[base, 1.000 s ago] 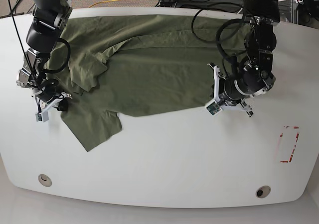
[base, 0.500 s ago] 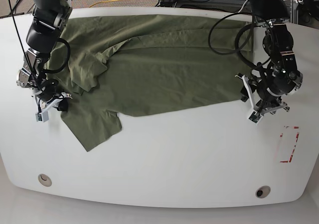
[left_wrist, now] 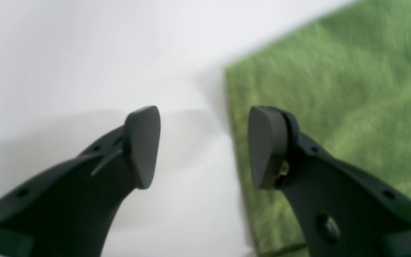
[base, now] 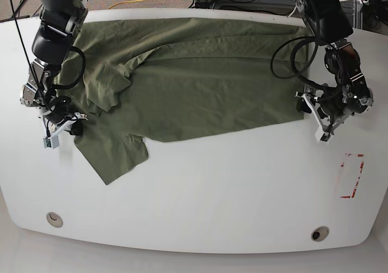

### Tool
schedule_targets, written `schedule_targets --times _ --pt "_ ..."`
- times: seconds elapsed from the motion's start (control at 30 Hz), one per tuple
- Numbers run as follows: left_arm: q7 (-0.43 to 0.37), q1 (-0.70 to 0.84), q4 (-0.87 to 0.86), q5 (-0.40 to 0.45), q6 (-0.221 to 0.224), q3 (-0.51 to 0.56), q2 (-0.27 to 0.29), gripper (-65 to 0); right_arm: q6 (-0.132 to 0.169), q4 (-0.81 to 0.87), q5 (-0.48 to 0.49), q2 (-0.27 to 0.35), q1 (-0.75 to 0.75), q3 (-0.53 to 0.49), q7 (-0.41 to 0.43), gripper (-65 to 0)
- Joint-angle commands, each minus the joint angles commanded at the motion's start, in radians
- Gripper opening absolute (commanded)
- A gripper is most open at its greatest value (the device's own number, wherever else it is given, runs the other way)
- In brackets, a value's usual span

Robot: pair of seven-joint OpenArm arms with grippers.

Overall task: Layout the t-shirt on the table in an organized manner, then fold the t-shirt properly
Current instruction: 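Drag the grasped shirt edge with the left gripper toward the right gripper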

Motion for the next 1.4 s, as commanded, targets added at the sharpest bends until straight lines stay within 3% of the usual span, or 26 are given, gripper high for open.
schedule_targets --times 0.47,0.57,0.67,0.73,1.0,1.2,1.4 --pt "0.006 0.002 -0.031 0.0 0.0 0.081 0.049 -29.2 0.0 0.002 0.0 0.0 0.0 0.0 0.0 -64.0" --pt "0.006 0.002 -0.031 0.0 0.0 0.1 0.049 -40.3 0.0 0.002 0.0 0.0 0.0 0.0 0.0 -64.0" --pt "0.006 0.002 -0.031 0.0 0.0 0.101 0.049 -57.5 0.0 0.002 0.0 0.0 0.0 0.0 0.0 -64.0" --pt "0.006 0.002 -0.029 0.0 0.0 0.107 0.049 -61.8 0.0 0.002 0.0 0.0 0.0 0.0 0.0 -64.0" --pt "0.005 0.058 0.117 0.0 0.0 0.203 0.044 -61.8 0.0 0.0 0.0 0.0 0.0 0.0 0.0 -63.9" --pt "0.006 0.133 0.322 0.006 0.0 0.358 0.037 -61.8 0.0 0.0 0.0 0.0 0.0 0.0 0.0 -63.9" --pt "0.006 0.204 0.459 0.006 0.0 0.543 -0.014 -61.7 0.0 0.0 0.0 0.0 0.0 0.0 0.0 -63.9"
